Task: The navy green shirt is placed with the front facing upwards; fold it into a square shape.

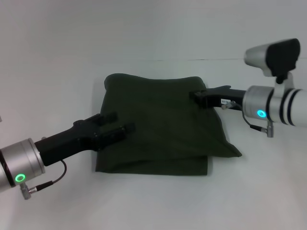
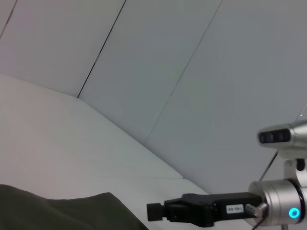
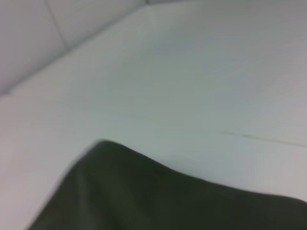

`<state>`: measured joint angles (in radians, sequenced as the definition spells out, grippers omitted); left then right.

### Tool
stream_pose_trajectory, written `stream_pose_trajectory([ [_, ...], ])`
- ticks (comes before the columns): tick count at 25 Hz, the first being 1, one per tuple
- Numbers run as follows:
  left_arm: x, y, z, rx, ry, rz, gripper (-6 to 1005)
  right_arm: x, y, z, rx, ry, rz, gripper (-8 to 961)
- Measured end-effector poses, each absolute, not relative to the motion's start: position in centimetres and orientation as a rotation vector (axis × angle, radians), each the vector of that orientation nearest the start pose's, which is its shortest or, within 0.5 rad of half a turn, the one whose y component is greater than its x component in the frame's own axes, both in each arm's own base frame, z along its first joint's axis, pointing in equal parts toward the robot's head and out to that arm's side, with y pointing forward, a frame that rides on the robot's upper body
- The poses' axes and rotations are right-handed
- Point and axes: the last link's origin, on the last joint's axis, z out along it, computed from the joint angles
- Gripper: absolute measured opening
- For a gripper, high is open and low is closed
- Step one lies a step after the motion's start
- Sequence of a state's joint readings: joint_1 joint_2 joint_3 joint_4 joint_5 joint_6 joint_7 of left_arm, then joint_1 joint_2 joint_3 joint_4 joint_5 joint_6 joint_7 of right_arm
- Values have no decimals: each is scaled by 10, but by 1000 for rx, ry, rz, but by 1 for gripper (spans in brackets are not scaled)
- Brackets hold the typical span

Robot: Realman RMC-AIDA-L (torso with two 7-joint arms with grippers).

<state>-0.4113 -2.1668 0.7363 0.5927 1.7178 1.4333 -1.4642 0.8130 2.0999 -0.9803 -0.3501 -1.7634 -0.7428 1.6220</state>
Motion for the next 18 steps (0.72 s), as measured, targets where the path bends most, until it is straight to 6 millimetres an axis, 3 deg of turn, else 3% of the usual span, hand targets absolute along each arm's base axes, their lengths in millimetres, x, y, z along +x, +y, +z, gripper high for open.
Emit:
stream_pose_trajectory([
  [5,-266,312,-21,-2427,-954,-1034,828,241,405,-57,-2394,996,547,10],
  [8,-262,308,-17,-2466,-909,-1052,831,245,381,-51,-2501,952,623,12],
  [11,-261,301,-11,-2501,-857,-1067,835,250,353,-42,-2602,873,706,230],
  [18,-260,283,-7,-2552,-808,-1123,838,253,301,-13,-2765,717,909,520],
])
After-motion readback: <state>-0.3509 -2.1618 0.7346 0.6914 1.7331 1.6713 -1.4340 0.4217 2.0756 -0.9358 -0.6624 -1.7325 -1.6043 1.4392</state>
